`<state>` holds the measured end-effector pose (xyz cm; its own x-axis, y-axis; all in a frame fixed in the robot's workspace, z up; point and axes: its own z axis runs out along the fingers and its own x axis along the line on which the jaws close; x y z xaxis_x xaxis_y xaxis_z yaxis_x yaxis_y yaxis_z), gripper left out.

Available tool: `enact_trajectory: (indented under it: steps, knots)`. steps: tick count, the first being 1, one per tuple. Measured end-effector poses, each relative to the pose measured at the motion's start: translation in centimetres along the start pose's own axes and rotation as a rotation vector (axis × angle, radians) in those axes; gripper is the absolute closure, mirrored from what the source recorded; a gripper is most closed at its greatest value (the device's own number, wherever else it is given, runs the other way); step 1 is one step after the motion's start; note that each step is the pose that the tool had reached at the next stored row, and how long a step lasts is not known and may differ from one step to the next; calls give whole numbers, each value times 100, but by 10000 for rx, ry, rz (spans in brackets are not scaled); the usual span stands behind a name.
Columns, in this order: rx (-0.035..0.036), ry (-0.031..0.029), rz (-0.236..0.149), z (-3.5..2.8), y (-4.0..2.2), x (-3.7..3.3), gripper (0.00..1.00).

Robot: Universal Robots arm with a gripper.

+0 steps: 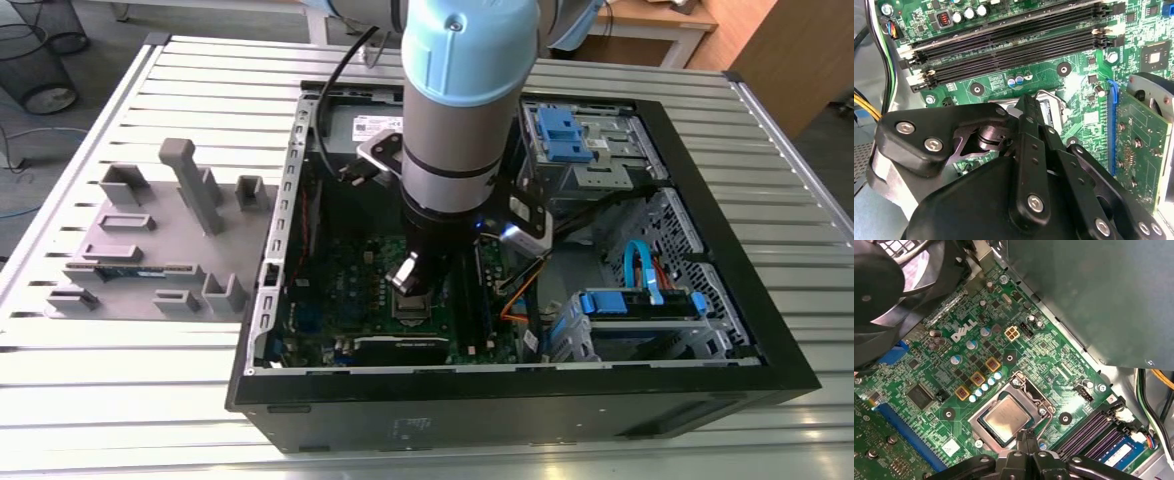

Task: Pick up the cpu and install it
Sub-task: 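Install the first cpu locking lever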

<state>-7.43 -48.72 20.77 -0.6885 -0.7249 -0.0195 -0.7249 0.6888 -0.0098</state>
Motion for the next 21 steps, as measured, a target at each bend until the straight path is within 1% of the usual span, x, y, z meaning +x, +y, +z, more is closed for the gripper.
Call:
enact_trajectory:
  steps: [6, 21]
  knots:
    - [9, -1, 215, 21, 0, 1, 89]
    - [13, -4, 344, 71, -4, 7, 89]
